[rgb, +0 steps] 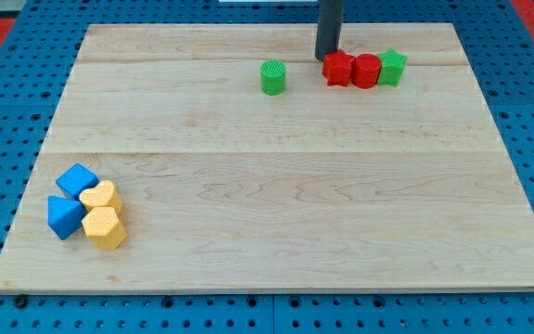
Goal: Push the red blocks into the green star
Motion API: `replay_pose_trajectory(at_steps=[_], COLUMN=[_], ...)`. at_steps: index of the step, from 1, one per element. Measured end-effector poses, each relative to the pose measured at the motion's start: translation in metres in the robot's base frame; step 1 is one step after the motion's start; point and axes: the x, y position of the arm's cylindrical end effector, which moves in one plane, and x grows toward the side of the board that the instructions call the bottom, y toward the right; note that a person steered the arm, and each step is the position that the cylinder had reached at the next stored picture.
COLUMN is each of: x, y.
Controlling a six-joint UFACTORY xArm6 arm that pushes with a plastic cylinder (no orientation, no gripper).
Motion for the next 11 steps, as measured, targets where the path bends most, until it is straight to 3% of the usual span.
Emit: replay_pose_trajectory(at_steps=[2,5,7,8,9,11], x=[-0.036,0.054,0.124,0.061,-0.031,-0.015], y=[0.055,0.127,0.143,0.153,0.124,0.044])
